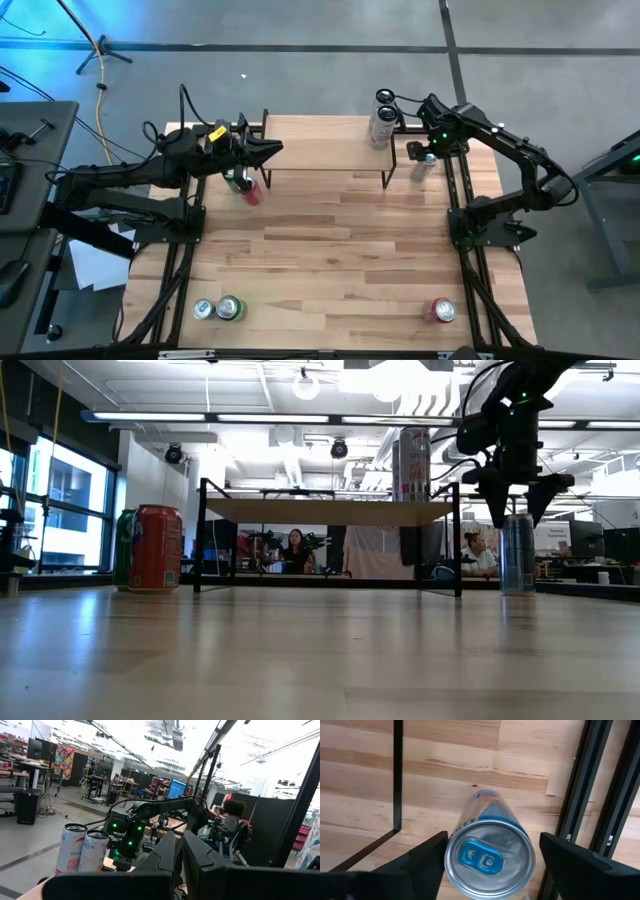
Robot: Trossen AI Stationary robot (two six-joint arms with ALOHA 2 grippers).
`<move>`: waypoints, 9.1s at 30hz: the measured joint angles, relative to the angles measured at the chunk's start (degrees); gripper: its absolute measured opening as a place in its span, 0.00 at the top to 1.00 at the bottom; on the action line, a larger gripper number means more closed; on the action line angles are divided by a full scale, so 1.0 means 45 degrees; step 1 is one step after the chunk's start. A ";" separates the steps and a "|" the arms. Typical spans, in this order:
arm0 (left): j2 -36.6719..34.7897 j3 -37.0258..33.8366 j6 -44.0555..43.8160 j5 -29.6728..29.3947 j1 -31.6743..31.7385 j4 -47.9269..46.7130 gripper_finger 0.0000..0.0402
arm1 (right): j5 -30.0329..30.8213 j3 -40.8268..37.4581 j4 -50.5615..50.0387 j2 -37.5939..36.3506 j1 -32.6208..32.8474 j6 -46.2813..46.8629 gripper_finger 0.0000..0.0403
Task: Place canned beverage on shelf
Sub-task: Put the top blue soda can on the shelf, then put the top blue soda can onto the shelf
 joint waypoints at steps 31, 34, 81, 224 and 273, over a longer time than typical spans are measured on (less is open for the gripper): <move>0.0000 0.0000 -0.1077 0.0005 0.0000 0.0000 1.00 | -0.0636 0.3287 -0.4203 -0.3731 0.4311 0.1247 0.44; 0.0003 0.0000 -0.1271 0.0007 0.0000 0.0000 1.00 | -0.0957 0.3960 -0.4210 -0.3607 0.5498 0.1728 0.44; 0.0176 0.0015 -0.1364 0.1399 -0.0044 -0.2604 1.00 | 0.1041 1.5951 -0.3934 0.5845 0.9901 -0.2025 0.44; 0.5819 -0.2147 -0.0834 -0.9170 0.0355 0.1972 0.50 | 0.2045 0.5450 0.2545 -0.0869 0.9748 -0.0709 0.17; 0.6708 -0.2106 -0.0363 -0.8466 0.0476 0.2123 0.24 | 0.1685 0.5455 0.2730 -0.0865 0.9748 -0.0903 0.17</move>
